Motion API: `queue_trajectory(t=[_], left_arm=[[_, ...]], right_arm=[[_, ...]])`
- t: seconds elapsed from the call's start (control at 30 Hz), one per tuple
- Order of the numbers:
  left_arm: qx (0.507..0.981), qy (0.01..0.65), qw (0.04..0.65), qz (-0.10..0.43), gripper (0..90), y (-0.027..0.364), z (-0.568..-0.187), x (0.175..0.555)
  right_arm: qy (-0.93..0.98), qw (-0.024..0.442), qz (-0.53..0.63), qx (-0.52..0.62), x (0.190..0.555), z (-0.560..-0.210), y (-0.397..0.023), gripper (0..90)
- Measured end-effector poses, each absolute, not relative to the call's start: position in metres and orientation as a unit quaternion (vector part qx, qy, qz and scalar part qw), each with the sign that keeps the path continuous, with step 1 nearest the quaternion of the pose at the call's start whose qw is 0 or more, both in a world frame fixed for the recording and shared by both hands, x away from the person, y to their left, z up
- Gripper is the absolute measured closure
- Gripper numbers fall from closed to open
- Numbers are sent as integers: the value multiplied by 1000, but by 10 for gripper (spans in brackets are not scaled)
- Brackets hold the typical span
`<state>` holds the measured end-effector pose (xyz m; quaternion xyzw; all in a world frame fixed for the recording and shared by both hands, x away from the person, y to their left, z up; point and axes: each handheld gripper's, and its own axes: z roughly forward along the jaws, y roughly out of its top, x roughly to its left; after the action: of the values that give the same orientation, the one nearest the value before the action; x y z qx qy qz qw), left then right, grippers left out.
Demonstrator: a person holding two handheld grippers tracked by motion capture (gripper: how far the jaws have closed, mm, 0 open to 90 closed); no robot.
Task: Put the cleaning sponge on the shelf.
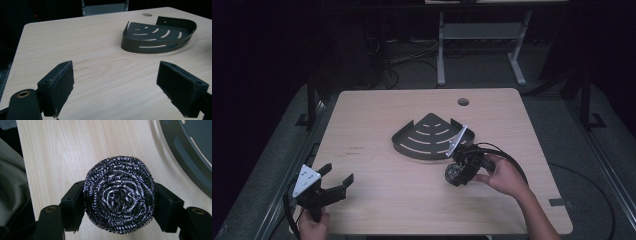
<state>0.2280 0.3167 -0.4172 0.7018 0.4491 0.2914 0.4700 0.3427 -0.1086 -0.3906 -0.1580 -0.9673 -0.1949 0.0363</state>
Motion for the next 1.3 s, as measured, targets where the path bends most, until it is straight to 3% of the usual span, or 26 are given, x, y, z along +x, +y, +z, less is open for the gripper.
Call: queue_trajectory(t=[1.3], left_arm=[[709, 442, 468, 288, 137, 314, -417, 228]], right_arm=[[-971, 29, -187, -148, 383, -358, -85, 334]])
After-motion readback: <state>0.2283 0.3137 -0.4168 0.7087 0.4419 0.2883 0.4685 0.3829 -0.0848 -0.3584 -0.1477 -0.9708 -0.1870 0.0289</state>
